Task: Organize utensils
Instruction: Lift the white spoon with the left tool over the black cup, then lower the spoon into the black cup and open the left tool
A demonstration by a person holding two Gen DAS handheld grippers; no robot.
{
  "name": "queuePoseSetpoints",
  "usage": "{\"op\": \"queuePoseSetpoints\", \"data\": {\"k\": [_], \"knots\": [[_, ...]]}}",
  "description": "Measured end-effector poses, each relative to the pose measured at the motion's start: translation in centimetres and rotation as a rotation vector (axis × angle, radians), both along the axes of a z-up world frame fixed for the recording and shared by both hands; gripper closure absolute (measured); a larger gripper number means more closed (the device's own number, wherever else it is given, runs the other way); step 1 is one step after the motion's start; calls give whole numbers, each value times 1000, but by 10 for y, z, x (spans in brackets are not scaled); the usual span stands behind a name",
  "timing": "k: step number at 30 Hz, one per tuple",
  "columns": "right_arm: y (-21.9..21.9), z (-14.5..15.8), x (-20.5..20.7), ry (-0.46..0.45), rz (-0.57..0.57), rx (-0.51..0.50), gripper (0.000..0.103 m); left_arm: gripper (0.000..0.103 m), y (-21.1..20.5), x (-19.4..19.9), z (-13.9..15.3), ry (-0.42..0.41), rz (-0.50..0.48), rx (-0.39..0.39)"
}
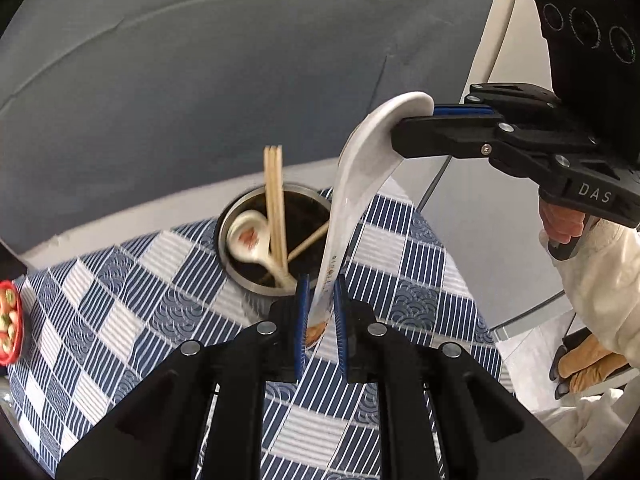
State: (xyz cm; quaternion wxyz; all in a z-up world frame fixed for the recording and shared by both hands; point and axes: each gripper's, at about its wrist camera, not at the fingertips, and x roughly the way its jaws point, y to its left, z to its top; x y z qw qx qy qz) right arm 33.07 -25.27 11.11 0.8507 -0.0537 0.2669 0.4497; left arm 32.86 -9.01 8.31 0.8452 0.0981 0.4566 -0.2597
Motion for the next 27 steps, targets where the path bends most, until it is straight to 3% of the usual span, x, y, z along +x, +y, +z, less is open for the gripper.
{"op": "queuePoseSetpoints", "data": {"k": [9,18,27], "knots": [[-13,8,20,-40,-21,-54,97,90,-16,36,-3,27,-7,-13],[9,-12,37,-23,20,-162,97,90,-15,57,-34,124,-30,6],[33,-31,51,32,106,-292,97,90,-6,62,-54,159,-21,-18]]}}
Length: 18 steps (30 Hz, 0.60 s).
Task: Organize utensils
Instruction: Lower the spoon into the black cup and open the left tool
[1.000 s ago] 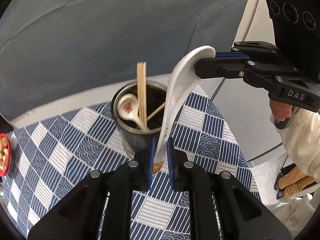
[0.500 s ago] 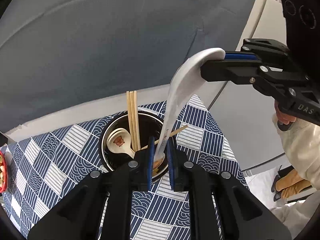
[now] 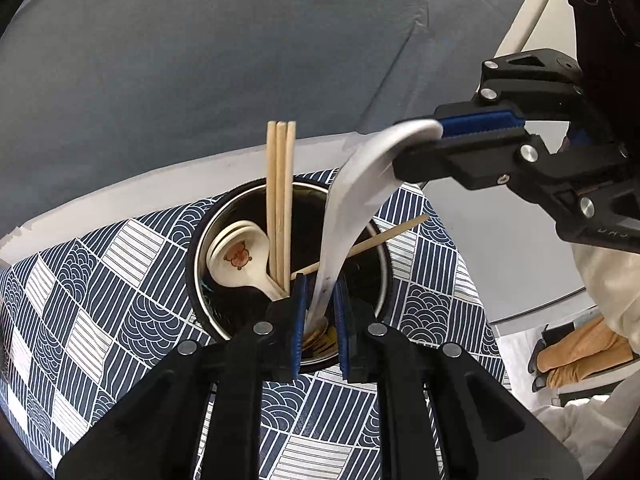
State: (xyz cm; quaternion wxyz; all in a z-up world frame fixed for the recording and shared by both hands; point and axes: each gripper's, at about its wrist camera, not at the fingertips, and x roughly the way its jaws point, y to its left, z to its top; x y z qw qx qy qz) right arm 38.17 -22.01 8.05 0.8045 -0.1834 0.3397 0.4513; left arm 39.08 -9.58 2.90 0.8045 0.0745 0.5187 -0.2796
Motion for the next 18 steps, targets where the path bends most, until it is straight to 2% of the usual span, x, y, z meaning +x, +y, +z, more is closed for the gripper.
{"op": "queuePoseSetpoints", "data": {"k": [3,12,15,16,17,18], "knots": [[13,-6,1,8,24,-53,97,89,2,0,-5,1,4,0],[40,-30,8,56,56,-124,96,69,12,3,-5,-25,39,-41],[42,-39,12,84,46,-125,96,46,11,-1,2,-58,27,-57],[42,-41,13,88,44,-129,96,29,10,-3,4,-75,26,-57],[42,-44,13,93,38,-135,96,24,11,-5,7,-96,25,-59],[42,-45,13,97,36,-138,96,24,11,-7,9,-105,26,-62]]}}
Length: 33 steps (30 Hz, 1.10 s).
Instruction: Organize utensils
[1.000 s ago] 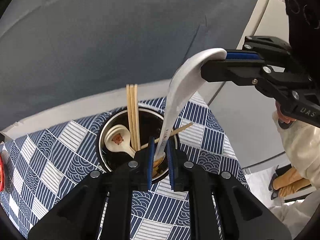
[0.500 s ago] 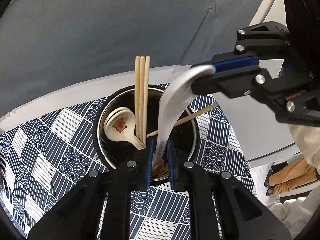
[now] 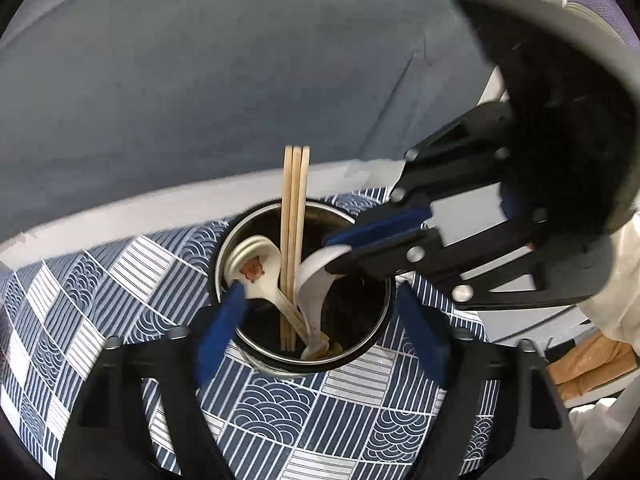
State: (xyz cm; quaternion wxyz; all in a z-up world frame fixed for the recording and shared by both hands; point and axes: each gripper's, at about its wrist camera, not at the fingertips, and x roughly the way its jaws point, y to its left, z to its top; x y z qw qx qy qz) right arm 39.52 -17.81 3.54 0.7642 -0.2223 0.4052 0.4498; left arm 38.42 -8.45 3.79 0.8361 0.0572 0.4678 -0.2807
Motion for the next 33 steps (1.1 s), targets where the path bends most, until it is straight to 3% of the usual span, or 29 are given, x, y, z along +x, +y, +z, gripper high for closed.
{"op": "queuePoseSetpoints", "data": {"k": [3,10,24,25,26,28,31,33], "knots": [[-2,-2,1,11,-13,1,96,24,9,-4,4,-12,21,-19],[-3,-5,-2,9,-44,3,95,10,28,-20,12,-80,84,-2],[-2,-3,-28,-51,-141,39,90,6,49,-57,16,-123,161,68],[-4,1,-32,-61,-161,57,80,6,49,-59,15,-124,162,70],[-7,3,-35,-74,-178,68,58,6,49,-62,14,-127,163,76],[-16,12,-44,-100,-228,119,31,6,48,-67,11,-140,165,93],[-30,23,-55,-116,-309,189,15,6,44,-75,10,-163,171,114],[-41,29,-64,-129,-368,232,14,6,42,-81,10,-190,181,127]]}}
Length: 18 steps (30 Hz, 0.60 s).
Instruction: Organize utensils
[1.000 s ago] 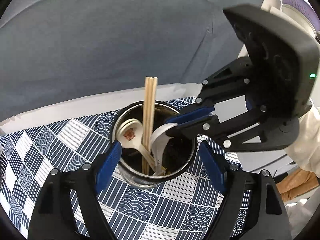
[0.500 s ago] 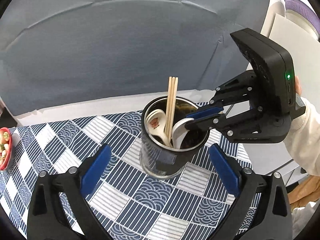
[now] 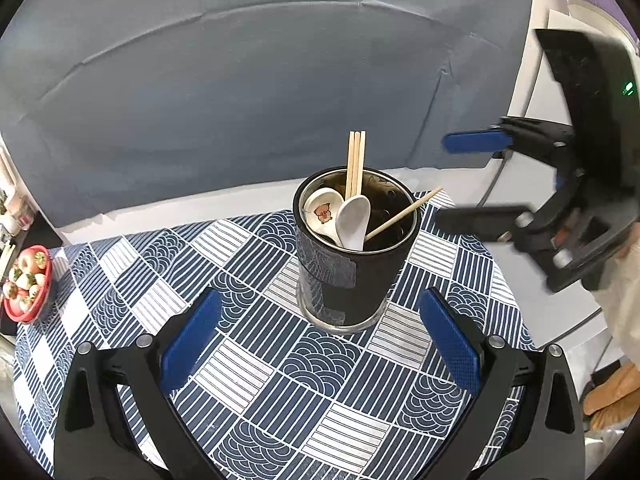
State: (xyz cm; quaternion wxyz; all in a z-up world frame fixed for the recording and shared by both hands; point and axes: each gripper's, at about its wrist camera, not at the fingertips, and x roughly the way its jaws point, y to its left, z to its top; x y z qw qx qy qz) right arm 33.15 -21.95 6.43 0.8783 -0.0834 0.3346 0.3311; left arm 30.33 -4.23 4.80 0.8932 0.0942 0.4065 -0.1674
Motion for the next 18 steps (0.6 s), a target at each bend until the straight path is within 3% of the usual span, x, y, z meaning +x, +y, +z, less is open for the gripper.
{"op": "queuePoseSetpoints", "data": {"k": [6,10,14,18], "knots": [[-32,9,-33,-72,-204,132,8,6,-5,-17,-3,-52,27,21],[-41,6,-57,-133,-315,116,8,6,-4,-37,-8,-98,94,4],[-49,-8,-81,-61,-355,125,8,6,0,-58,-11,-154,179,-20],[-50,-23,-107,-53,-417,61,8,6,6,-82,-14,-183,280,-31]]}}
